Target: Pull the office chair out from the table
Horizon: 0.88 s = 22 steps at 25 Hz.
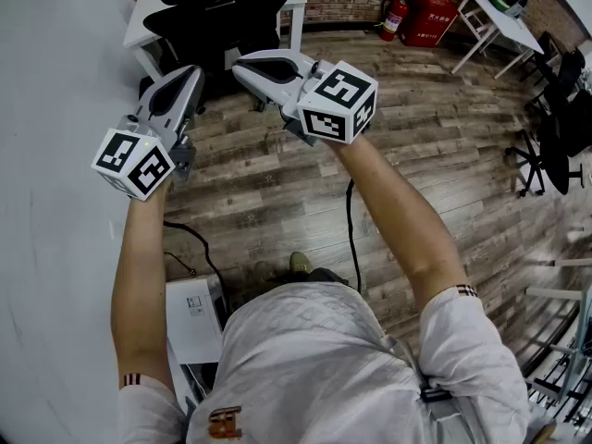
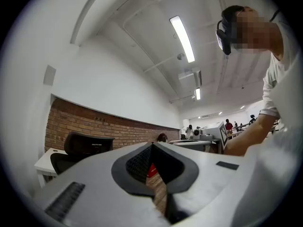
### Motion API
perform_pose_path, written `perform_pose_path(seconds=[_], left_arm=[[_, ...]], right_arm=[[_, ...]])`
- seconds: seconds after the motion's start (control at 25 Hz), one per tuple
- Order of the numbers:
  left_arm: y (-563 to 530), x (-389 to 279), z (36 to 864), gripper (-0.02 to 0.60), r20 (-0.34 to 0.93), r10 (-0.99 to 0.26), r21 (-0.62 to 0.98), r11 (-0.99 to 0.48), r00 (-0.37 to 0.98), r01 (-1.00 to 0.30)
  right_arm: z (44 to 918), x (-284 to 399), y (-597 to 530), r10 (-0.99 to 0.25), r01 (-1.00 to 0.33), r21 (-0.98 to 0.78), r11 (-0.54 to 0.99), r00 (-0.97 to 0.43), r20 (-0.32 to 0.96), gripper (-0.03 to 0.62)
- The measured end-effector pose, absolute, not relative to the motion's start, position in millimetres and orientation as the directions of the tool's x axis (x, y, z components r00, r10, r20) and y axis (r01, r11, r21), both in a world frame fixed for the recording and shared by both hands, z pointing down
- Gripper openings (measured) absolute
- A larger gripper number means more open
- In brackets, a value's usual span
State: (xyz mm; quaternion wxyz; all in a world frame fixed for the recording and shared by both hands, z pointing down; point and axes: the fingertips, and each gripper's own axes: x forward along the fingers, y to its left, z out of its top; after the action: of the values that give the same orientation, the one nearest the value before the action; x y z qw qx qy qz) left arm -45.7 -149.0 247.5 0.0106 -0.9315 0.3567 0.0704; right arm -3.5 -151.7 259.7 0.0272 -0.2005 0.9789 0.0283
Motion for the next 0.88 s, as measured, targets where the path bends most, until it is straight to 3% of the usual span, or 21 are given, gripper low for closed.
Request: perform_pose_path(seconds=[0.88], left_arm=[[-180,-20,255,0.0,-0.09,-0.734,0.016,-0.677,0.673,-0.736]], right_arm=[[261,43,-183,-0.329,-0.334,0.028,0.942,-0.937,-0.114,0.002]])
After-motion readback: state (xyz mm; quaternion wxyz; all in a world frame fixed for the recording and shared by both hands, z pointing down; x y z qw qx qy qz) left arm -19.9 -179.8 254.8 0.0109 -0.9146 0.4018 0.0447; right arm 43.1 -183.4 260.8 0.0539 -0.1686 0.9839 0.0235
